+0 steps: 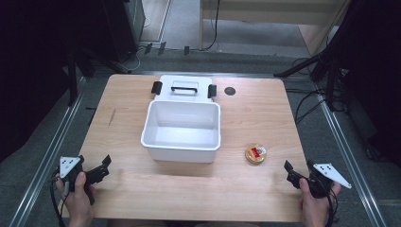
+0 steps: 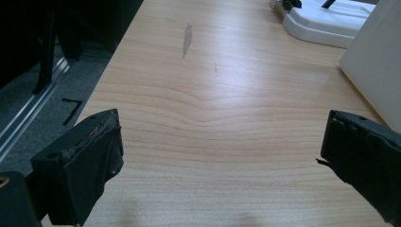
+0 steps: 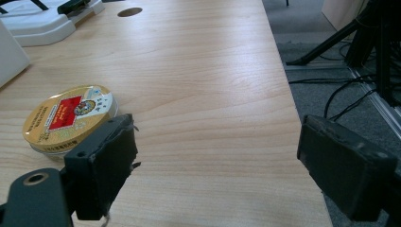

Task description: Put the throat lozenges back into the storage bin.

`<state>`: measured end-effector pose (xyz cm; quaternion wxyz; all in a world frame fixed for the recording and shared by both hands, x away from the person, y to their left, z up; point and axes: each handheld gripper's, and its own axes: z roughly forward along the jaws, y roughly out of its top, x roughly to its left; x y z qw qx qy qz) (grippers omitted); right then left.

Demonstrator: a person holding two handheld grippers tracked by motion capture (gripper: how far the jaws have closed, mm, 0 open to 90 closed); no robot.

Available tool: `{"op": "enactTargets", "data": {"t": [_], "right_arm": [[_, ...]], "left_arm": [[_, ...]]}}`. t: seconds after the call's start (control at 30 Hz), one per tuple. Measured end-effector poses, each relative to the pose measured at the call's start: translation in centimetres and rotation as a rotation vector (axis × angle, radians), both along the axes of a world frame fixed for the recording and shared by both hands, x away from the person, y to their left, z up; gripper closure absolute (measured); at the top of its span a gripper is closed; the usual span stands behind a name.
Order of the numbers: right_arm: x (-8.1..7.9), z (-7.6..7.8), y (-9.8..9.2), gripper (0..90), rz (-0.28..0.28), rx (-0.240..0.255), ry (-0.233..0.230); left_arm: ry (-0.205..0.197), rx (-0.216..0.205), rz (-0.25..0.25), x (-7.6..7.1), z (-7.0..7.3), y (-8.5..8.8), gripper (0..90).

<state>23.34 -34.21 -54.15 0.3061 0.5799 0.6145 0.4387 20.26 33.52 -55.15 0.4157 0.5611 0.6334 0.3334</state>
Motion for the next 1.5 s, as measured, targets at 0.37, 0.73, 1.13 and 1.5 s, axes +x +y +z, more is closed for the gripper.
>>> {"op": "enactTargets", "data": {"t": [0.37,0.73,1.13,1.5], "right_arm": [[-0.2,1.5,0.4,15.1,0.139,-0.055,0.067],[0.8,3.6,2.5,15.9,0.219,-0.144,0.179],[2.5,5.1,5.6,14.3,0.385,-0.251,0.395],[4.7,6.0,7.8,12.9,0.436,-0.333,0.519]], "left_arm": [[0.004,-0.006,0.002,0.1,0.0,0.0,0.2],[0.009,0.017,-0.006,0.1,0.0,-0.4,0.2],[0.005,0.019,-0.019,0.0,0.0,-0.4,0.2],[0.009,0.012,-0.018,0.0,0.0,-0.3,0.2]]}}
